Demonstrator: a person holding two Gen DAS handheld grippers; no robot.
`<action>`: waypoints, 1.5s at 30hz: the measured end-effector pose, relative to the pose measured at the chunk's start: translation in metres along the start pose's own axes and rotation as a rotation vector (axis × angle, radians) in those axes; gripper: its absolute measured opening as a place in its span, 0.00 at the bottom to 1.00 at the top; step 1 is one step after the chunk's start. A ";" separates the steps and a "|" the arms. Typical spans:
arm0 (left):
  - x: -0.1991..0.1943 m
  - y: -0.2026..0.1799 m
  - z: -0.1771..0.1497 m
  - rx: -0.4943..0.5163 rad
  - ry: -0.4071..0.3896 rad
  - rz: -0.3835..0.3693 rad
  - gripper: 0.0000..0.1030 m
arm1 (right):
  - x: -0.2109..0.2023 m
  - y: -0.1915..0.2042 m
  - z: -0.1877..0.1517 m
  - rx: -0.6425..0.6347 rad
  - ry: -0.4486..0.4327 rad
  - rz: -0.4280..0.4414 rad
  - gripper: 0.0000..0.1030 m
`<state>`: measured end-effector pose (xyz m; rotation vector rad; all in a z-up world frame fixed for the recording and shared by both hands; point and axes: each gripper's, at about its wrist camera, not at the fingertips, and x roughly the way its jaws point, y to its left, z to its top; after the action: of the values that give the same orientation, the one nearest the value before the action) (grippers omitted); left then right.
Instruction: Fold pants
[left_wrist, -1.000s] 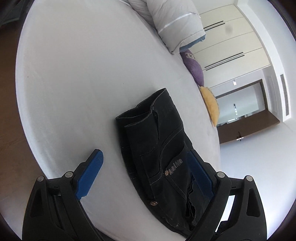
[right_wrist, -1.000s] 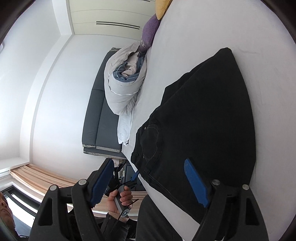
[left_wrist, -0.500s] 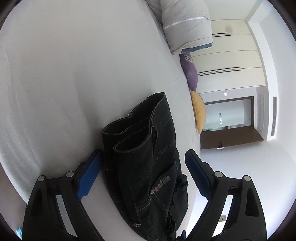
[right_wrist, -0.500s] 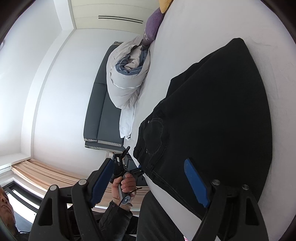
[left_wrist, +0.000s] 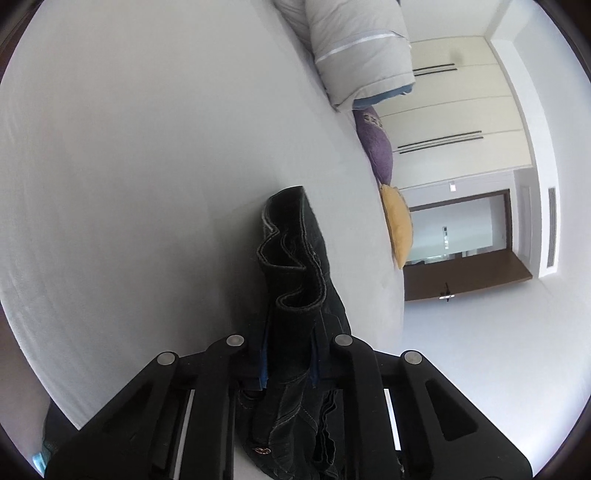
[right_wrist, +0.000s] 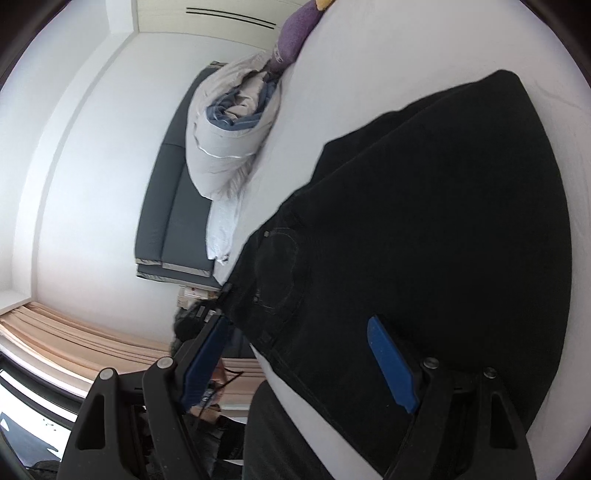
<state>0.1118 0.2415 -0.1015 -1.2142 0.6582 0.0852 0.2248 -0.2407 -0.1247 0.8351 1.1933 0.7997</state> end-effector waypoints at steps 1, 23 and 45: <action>-0.001 -0.015 -0.002 0.046 -0.008 0.011 0.13 | 0.006 -0.002 0.001 -0.001 0.014 -0.028 0.75; 0.101 -0.184 -0.319 1.330 0.209 0.238 0.13 | -0.026 0.001 0.024 0.052 -0.033 -0.010 0.84; 0.104 -0.211 -0.354 1.537 0.135 0.238 0.13 | -0.040 0.026 0.057 -0.153 -0.013 -0.239 0.19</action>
<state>0.1306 -0.1795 -0.0450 0.3416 0.7205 -0.2754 0.2706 -0.2704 -0.0743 0.5594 1.1789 0.6784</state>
